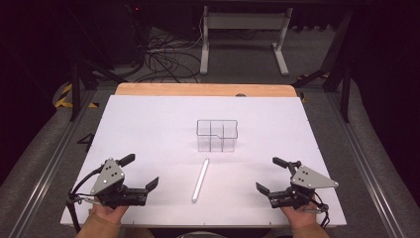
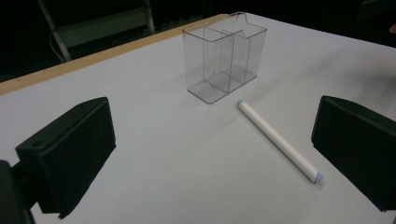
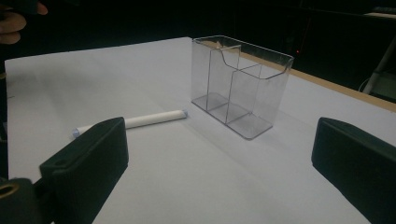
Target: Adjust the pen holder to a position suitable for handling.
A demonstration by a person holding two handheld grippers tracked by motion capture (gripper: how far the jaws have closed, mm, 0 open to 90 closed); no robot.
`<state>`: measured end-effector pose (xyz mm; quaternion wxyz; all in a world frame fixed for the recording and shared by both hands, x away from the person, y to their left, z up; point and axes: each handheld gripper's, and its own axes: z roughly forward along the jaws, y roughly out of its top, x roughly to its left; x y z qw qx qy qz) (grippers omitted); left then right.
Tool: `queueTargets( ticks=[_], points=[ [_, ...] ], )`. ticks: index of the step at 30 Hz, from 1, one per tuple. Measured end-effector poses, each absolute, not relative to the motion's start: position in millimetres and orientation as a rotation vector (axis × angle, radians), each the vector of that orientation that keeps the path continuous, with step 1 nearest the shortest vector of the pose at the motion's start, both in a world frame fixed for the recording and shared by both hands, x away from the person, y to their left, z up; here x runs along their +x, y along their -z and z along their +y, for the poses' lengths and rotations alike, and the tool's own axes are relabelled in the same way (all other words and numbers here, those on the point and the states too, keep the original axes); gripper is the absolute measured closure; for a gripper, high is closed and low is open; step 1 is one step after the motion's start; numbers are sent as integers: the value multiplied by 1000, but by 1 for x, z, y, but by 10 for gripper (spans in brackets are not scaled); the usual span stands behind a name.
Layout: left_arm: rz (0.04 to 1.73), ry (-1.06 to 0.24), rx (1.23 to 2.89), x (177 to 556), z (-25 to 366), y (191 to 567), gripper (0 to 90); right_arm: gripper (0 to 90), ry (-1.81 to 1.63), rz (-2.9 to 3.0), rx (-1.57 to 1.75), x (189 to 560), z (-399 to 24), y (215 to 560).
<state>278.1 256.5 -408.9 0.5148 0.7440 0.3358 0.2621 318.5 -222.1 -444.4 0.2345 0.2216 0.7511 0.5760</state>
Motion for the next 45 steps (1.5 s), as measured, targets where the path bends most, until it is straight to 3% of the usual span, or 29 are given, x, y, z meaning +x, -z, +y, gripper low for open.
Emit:
queueTargets(
  ticks=[35, 38, 45],
  points=[
    [692, -480, 1848, 314, 187, 388, 4, 41, -1572, 2065, 623, 314, -226, 447],
    [768, -479, 1843, 314, 179, 387, 48, 41, -1576, 2065, 621, 314, -226, 447],
    [758, -444, 1926, 314, 169, 381, 68, 41, -1578, 2068, 610, 313, -225, 447]
  ],
)
